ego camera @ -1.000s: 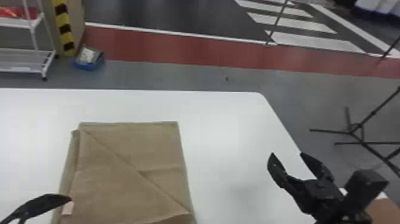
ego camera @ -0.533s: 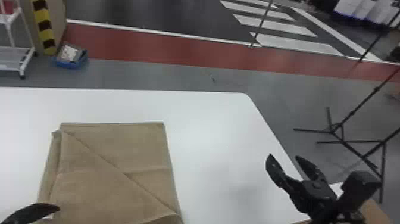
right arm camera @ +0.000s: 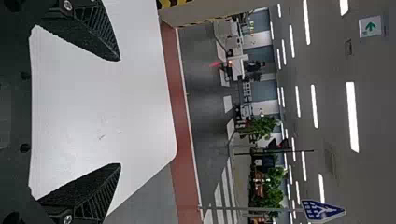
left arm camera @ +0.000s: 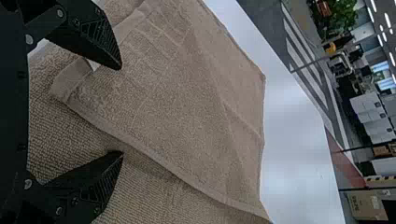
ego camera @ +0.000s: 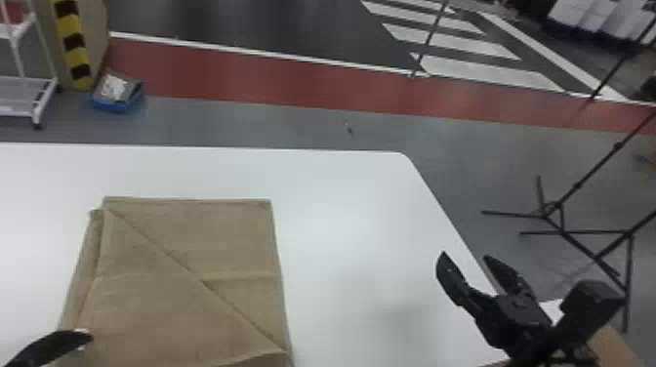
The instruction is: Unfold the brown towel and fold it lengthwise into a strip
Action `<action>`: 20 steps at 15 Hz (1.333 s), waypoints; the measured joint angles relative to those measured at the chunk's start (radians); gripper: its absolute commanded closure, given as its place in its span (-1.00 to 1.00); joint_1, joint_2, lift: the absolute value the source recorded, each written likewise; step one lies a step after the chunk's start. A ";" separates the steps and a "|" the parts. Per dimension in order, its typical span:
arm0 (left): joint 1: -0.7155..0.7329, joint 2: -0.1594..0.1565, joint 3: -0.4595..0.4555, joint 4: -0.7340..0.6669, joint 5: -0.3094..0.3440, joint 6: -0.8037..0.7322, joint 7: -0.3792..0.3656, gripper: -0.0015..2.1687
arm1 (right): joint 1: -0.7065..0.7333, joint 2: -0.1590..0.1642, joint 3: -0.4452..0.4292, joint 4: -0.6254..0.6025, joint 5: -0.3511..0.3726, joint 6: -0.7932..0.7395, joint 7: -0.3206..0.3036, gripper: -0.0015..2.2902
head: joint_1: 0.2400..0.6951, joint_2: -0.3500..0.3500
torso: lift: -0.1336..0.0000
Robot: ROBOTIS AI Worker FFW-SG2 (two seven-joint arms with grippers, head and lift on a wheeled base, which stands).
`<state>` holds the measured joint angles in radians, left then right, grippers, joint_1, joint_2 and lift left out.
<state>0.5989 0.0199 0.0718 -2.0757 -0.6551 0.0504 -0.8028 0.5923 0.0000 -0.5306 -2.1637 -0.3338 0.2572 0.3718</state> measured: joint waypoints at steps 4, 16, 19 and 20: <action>0.014 0.000 -0.001 -0.013 0.004 0.001 0.064 -0.75 | -0.004 0.000 0.000 0.007 -0.001 0.000 0.007 -0.94 | 1.00 -1.00 | -0.81; 0.021 0.000 -0.044 -0.020 -0.051 0.018 0.165 -0.75 | -0.014 0.000 0.004 0.017 -0.001 0.000 0.016 -0.93 | 1.00 -1.00 | -0.81; 0.027 0.001 -0.054 -0.024 -0.055 0.019 0.223 -0.33 | -0.014 0.000 0.005 0.018 -0.001 0.000 0.016 -0.93 | 1.00 -1.00 | -0.81; 0.028 0.001 -0.055 -0.025 -0.056 0.022 0.220 -0.05 | -0.015 0.000 0.007 0.018 -0.001 0.000 0.017 -0.93 | 1.00 -1.00 | -0.81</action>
<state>0.6270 0.0214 0.0169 -2.1007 -0.7115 0.0727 -0.5826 0.5777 0.0000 -0.5237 -2.1462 -0.3344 0.2570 0.3883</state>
